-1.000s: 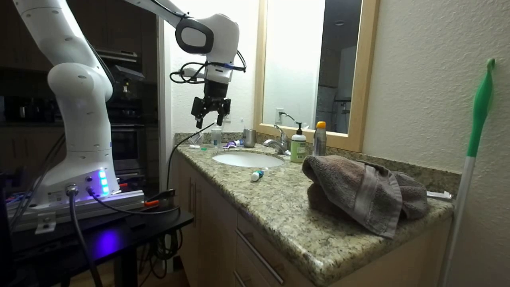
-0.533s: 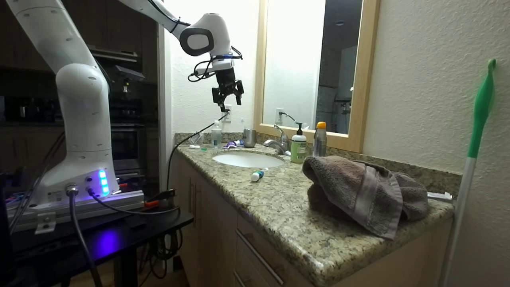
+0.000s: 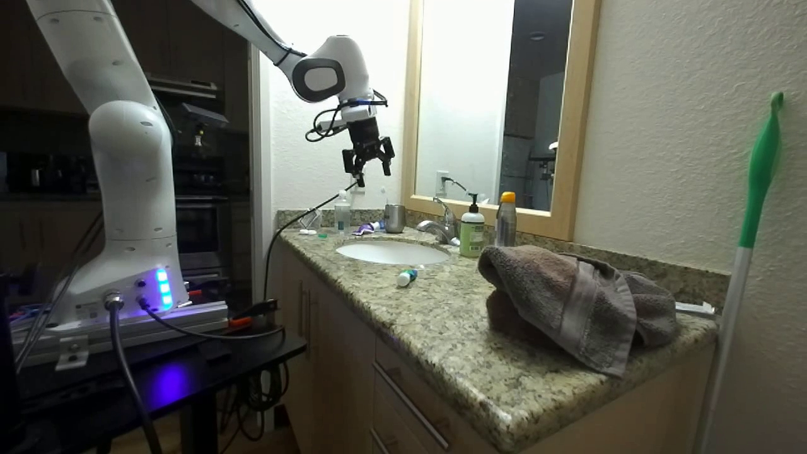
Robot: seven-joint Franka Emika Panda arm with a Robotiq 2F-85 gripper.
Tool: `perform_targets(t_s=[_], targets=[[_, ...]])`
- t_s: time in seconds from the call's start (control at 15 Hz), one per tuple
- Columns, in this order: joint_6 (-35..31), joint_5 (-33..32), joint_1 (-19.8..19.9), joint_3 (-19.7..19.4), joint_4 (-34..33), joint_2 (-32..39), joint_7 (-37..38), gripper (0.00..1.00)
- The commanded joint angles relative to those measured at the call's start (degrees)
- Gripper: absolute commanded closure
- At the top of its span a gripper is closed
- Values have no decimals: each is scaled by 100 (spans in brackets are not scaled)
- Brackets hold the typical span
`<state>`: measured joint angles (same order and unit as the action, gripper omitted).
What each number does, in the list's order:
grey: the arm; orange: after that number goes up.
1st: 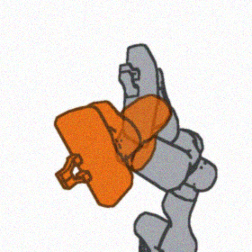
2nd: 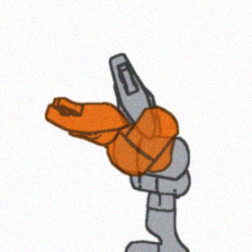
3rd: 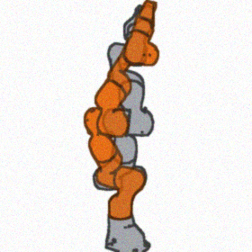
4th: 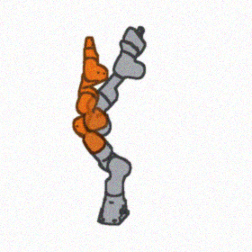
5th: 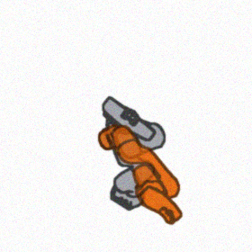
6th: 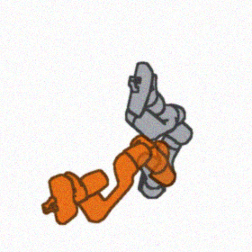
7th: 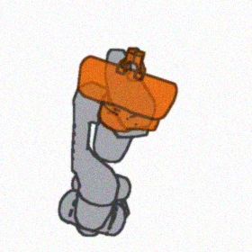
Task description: Close the tap
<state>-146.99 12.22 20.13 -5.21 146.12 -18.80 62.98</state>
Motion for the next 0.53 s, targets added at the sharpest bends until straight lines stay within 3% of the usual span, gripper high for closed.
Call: perform_targets(t_s=[0.0,0.33,0.4,0.47], targets=[[-502,-36,-252,278,-679,696,869,0],[-619,-439,-469,326,-1787,1251,2159,0],[-487,-461,-520,237,-1863,1222,2226,0],[-630,-376,-648,182,-1530,1005,2006,0]])
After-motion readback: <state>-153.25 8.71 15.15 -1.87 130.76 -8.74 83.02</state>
